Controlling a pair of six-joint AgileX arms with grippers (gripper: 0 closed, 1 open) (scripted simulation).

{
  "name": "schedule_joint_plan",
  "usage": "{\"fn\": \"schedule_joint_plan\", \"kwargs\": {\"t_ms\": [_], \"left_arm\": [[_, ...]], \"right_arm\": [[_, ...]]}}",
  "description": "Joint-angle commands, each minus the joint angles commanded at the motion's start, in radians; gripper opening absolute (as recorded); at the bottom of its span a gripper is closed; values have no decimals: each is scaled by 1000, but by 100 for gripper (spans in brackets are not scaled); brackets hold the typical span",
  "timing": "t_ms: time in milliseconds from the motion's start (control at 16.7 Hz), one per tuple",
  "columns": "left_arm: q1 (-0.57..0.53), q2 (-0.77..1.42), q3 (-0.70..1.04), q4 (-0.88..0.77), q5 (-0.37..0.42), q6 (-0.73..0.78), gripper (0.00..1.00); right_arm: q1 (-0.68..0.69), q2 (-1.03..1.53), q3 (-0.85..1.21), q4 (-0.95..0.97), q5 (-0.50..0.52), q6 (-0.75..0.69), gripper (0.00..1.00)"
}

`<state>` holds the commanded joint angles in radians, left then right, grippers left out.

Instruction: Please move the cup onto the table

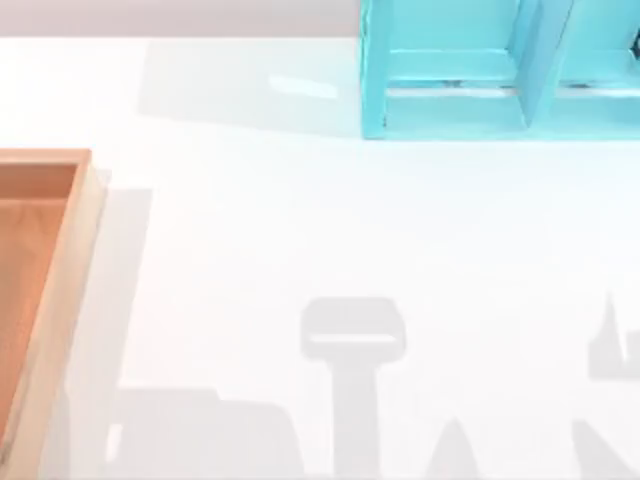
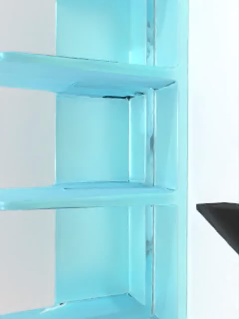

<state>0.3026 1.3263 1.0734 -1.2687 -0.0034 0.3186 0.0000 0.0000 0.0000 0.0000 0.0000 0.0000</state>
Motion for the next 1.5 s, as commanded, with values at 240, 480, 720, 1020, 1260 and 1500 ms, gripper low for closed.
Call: {"fn": "schedule_joint_plan", "kwargs": {"t_ms": [240, 480, 720, 1020, 1260, 1500], "left_arm": [[21, 55, 60, -56, 0, 22, 100], [17, 53, 54, -51, 0, 20, 100], [21, 78, -41, 61, 0, 22, 100], [26, 129, -228, 316, 0, 28, 100], [28, 143, -274, 365, 0, 30, 100], [28, 143, -274, 365, 0, 30, 85]], "right_arm": [[0, 0, 0, 0, 0, 0, 100], [0, 0, 0, 0, 0, 0, 100], [0, 0, 0, 0, 0, 0, 100], [0, 0, 0, 0, 0, 0, 100], [0, 0, 0, 0, 0, 0, 100], [0, 0, 0, 0, 0, 0, 100]]}}
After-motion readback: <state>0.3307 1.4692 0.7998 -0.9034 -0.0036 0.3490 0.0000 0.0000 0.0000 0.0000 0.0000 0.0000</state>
